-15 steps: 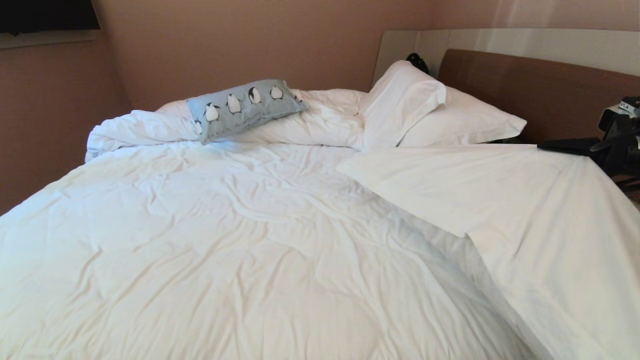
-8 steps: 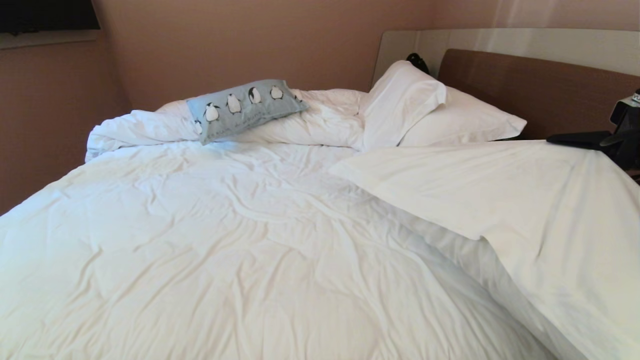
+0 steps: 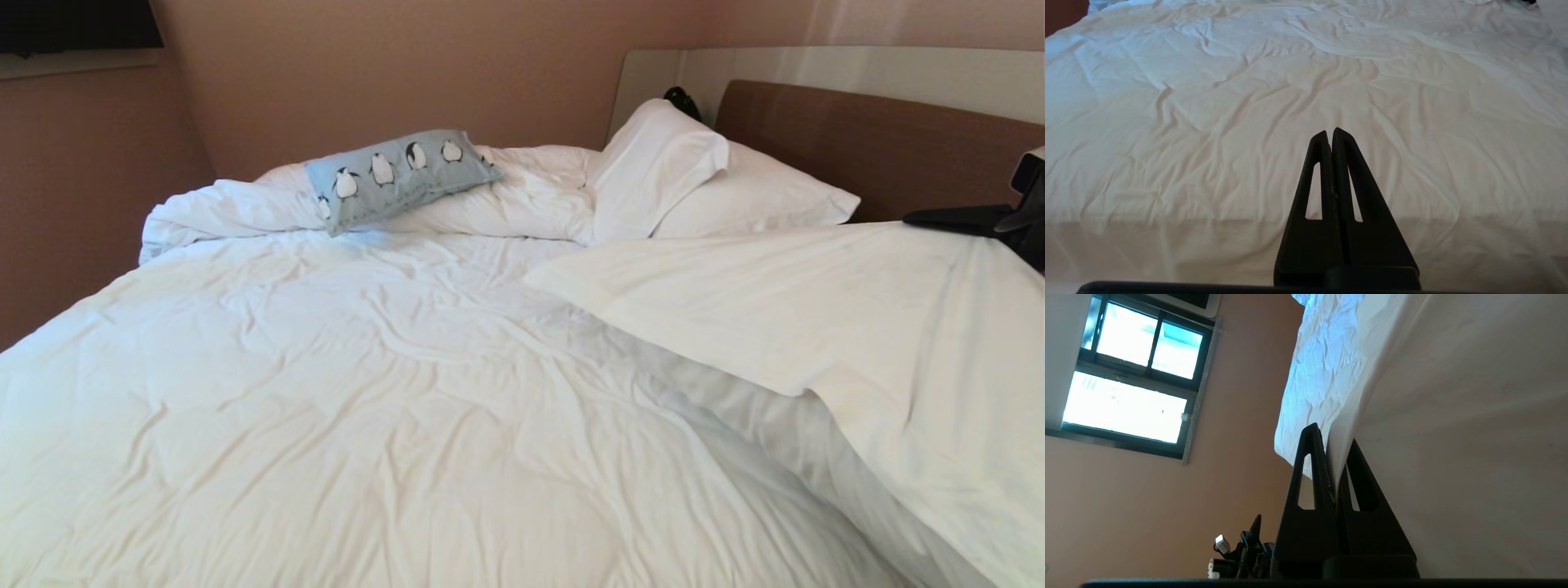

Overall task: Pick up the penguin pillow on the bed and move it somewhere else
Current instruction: Pick up the pillow

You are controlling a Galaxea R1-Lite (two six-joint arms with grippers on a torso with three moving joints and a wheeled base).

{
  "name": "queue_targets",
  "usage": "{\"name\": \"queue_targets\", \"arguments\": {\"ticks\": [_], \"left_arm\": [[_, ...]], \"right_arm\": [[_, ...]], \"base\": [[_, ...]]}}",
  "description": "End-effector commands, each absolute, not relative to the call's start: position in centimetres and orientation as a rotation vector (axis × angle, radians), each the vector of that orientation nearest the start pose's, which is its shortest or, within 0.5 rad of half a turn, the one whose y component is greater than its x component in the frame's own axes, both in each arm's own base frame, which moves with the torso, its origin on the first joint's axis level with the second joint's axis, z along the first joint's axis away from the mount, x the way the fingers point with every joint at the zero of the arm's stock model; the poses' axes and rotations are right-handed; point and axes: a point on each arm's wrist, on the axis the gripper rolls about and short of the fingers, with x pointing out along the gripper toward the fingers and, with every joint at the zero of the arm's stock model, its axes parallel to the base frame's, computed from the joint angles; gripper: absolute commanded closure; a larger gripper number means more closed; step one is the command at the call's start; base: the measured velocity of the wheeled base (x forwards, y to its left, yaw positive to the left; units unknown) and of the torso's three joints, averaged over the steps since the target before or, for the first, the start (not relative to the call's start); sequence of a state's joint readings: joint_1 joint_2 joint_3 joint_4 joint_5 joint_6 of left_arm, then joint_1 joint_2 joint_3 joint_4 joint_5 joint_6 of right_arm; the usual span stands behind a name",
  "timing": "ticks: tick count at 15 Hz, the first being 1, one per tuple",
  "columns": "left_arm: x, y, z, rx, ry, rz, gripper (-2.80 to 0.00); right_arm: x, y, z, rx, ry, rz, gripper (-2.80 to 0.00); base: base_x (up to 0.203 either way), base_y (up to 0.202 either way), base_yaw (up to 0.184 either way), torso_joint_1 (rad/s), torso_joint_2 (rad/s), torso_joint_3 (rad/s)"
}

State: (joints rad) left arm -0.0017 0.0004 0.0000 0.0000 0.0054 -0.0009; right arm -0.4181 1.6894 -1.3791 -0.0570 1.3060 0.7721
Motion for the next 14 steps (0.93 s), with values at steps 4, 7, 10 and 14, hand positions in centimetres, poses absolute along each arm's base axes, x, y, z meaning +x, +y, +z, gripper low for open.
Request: {"name": "queue_targets", "arguments": {"ticks": [4,7,10,14], "left_arm": [[-2.3,0.0,7.5,-0.002,0.0,0.005,0.0],[-2.3,0.0,7.5,-0.002,0.0,0.003,0.0],[-2.3,0.0,7.5,-0.002,0.0,0.005,0.0],[-2.3,0.0,7.5,-0.002,0.001,0.005,0.0]], "right_arm": [[28.9,-10.6,29.7,0.914,0.505,0.787,0.0],[28.9,-10.8,29.7,0.915,0.502,0.782,0.0],[28.8,-11.2,29.8,0.914,0.493,0.771,0.0],[28.8,-11.7,29.9,0.914,0.484,0.759,0.0]], "base": [[0.0,0.0,0.0,0.0,0.0,0.0],[0.0,0.0,0.0,0.0,0.0,0.0],[0.0,0.0,0.0,0.0,0.0,0.0],[0.0,0.0,0.0,0.0,0.0,0.0]]}}
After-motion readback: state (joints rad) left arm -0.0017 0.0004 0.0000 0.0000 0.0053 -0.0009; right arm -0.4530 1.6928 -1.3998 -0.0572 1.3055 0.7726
